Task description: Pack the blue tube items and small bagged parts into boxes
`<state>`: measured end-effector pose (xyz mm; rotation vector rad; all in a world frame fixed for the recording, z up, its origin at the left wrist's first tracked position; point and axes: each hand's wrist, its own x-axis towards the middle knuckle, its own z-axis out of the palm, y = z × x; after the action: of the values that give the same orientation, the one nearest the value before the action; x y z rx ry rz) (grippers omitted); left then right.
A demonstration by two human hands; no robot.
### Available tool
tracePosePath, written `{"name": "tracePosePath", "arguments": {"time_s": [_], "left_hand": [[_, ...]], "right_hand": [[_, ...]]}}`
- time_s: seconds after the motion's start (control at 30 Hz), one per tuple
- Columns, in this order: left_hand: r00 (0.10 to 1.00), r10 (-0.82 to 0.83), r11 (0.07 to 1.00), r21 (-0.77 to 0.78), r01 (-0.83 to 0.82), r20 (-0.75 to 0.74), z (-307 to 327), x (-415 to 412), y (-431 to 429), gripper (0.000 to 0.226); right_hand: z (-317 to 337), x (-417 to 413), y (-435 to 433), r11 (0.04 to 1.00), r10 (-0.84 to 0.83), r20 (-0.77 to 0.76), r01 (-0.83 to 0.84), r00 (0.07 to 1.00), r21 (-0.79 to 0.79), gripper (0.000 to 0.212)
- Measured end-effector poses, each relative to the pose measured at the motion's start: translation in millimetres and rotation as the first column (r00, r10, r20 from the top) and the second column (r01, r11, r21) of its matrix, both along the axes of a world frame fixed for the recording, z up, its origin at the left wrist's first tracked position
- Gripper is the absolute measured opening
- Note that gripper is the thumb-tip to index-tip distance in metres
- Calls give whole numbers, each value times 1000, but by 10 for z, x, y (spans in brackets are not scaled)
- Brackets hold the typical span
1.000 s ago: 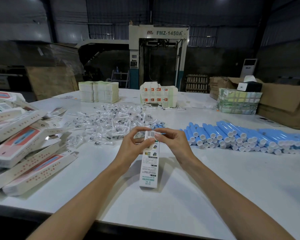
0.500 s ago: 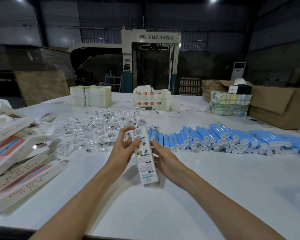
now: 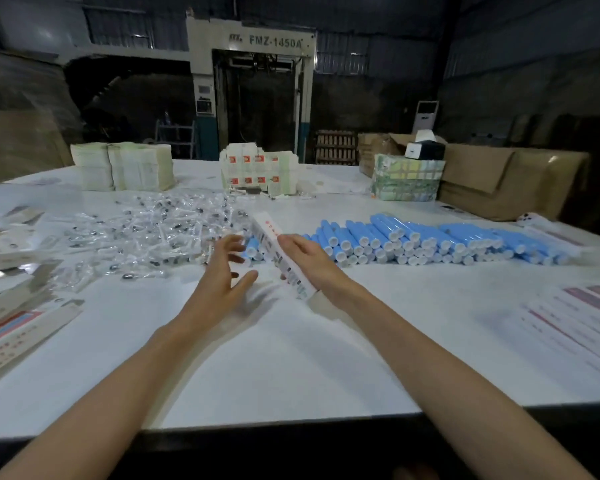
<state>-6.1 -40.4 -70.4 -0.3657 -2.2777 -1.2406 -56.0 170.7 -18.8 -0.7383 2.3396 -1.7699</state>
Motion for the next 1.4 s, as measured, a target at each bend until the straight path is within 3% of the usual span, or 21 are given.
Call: {"name": "tracePosePath", "arguments": {"time_s": [0.17, 0.3, 0.4, 0.5, 0.63, 0.73, 0.9, 1.23, 1.4], "left_hand": [[996, -18, 976, -217, -1, -88, -70, -23, -1, 44], [988, -61, 943, -334, 11, -140, -101, -53, -21, 42], [981, -101, 919, -394, 28, -164, -128, -109, -49, 39], [979, -110, 910, -414, 30, -170, -158, -159, -97, 41], [975, -120, 878, -479, 16, -188, -165, -194, -155, 32], [972, -129, 862, -507, 12, -195, -152, -198, -173, 29], [976, -104, 860, -509, -8, -190, -170, -210, -183, 47], [980, -89, 856, -517, -17, -180, -195, -240, -243, 47], [978, -97, 866, -499, -9, -186, -179, -223, -217, 44]], "right_hand": [[161, 34, 840, 936, -214, -263, 275, 941, 221, 45], [238, 83, 1708, 796, -354, -434, 510, 829, 326, 48], [286, 109, 2368, 608, -444, -566, 698, 694, 379, 47], [371, 192, 2958, 350, -474, -656, 809, 588, 472, 48], [450, 364, 3620, 19, -457, -763, 862, 457, 506, 47], [455, 428, 4015, -122, -482, -759, 825, 437, 552, 47], [437, 481, 4346, -187, -572, -683, 739, 454, 647, 47], [395, 547, 4382, -257, -545, -698, 701, 464, 666, 43], [463, 510, 4129, -268, -536, -753, 770, 381, 580, 47]]}}
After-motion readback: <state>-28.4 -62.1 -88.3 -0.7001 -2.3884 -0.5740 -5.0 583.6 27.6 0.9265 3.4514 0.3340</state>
